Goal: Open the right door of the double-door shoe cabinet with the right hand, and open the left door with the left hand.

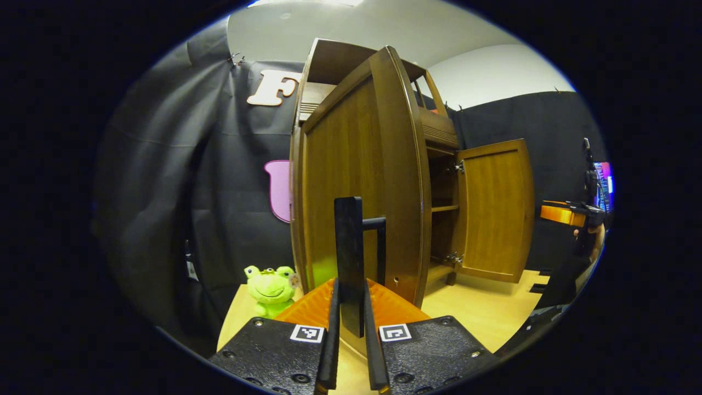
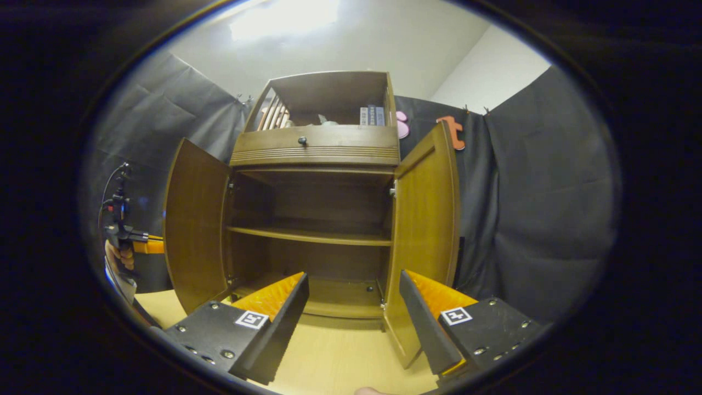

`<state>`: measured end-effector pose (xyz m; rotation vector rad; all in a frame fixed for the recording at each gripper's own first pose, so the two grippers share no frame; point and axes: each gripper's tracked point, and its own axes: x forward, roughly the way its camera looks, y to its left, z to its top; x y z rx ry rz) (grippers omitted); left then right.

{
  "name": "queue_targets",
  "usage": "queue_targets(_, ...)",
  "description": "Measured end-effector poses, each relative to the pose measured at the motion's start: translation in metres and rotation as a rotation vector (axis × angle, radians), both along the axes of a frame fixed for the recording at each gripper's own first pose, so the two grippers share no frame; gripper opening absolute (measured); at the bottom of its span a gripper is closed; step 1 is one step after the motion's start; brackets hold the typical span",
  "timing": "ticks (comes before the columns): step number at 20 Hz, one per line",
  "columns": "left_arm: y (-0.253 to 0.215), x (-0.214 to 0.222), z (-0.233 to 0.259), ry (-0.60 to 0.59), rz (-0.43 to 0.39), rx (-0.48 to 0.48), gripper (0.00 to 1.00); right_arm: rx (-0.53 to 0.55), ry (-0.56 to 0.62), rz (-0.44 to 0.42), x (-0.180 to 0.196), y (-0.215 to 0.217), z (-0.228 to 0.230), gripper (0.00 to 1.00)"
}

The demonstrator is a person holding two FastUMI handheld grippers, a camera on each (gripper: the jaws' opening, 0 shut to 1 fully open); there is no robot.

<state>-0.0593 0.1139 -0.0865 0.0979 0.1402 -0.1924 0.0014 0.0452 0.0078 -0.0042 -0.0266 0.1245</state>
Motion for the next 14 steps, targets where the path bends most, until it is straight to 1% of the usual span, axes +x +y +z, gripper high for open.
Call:
queue_targets(3, 0.025, -0.001, 0.002, -0.009, 0.053, 0.032, 0.19, 0.004, 0.009, 0.006, 0.005, 0.004, -0.009, 0.98)
queue_targets(5, 0.04, 0.001, 0.004, -0.016, 0.083, 0.045, 0.19, 0.012, 0.014, 0.008, 0.009, 0.008, -0.011, 0.98)
queue_targets(6, 0.047, 0.004, 0.004, -0.017, 0.092, 0.044, 0.15, 0.012, 0.016, 0.01, 0.011, 0.01, -0.012, 0.99)
queue_targets(7, 0.048, 0.002, 0.005, -0.017, 0.082, 0.029, 0.13, 0.01, 0.017, 0.012, 0.013, 0.013, -0.012, 0.99)
queue_targets(8, 0.048, 0.001, 0.005, -0.011, 0.071, 0.011, 0.07, 0.007, 0.018, 0.014, 0.014, 0.011, -0.011, 0.99)
queue_targets(9, 0.047, -0.001, 0.004, -0.005, 0.06, 0.0, 0.12, 0.004, 0.018, 0.019, 0.014, 0.014, -0.013, 0.98)
queue_targets(10, 0.048, 0.0, 0.005, -0.007, 0.053, -0.004, 0.12, 0.001, 0.021, 0.026, 0.014, 0.016, -0.013, 1.0)
queue_targets(11, 0.048, -0.001, 0.005, -0.005, 0.054, -0.003, 0.13, -0.001, 0.023, 0.027, 0.015, 0.019, -0.014, 0.98)
queue_targets(13, 0.049, -0.001, 0.005, -0.003, 0.06, -0.011, 0.17, 0.0, 0.028, 0.024, 0.017, 0.019, -0.014, 0.98)
queue_targets(14, 0.047, -0.002, 0.006, -0.004, 0.06, -0.016, 0.14, -0.001, 0.029, 0.025, 0.018, 0.019, -0.014, 0.98)
